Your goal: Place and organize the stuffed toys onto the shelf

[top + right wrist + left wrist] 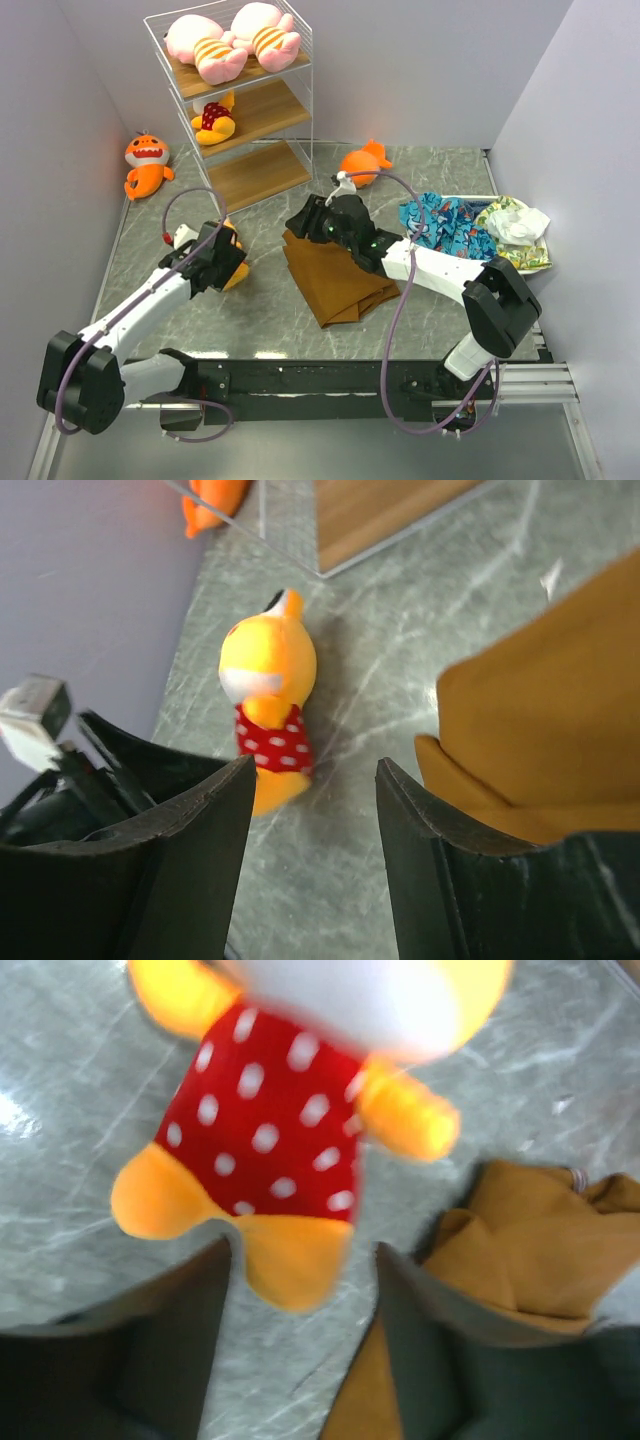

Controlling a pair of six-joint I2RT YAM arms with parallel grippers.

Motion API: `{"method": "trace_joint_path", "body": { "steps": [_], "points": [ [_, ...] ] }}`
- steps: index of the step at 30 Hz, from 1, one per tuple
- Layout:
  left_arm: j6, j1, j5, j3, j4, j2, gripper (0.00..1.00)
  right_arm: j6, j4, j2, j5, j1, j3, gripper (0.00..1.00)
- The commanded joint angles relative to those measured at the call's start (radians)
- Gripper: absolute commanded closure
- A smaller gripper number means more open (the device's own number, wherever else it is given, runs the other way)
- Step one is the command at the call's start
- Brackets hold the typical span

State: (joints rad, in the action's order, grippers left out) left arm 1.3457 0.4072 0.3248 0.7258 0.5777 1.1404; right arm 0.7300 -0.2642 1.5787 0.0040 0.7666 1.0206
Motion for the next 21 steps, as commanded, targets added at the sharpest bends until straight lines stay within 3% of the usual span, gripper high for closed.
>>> {"method": "trace_joint_path", "body": {
  "steps": [1, 4, 8, 13, 21],
  "points": [
    [-0.101, 0.002, 0.000, 0.069, -0.065, -0.071, 0.24, 0.127, 0.063, -0.040, 0.047, 0.022, -0.002, 0.40],
    [-0.178, 0.001, 0.039, 0.131, -0.053, -0.097, 0.10, 0.279, 0.042, -0.055, 0.047, 0.043, -0.071, 0.37],
    [-0.334, -0.007, 0.079, 0.216, -0.050, -0.110, 0.01, 0.462, 0.026, -0.046, 0.057, 0.097, -0.093, 0.36],
    [-0.555, -0.073, 0.082, 0.293, -0.022, -0.148, 0.03, 0.672, 0.114, 0.018, 0.085, 0.161, -0.030, 0.34],
    [-0.740, -0.173, 0.143, 0.181, -0.102, -0.387, 0.03, 0.905, 0.210, 0.113, 0.145, 0.250, 0.038, 0.35]
  ]
}}
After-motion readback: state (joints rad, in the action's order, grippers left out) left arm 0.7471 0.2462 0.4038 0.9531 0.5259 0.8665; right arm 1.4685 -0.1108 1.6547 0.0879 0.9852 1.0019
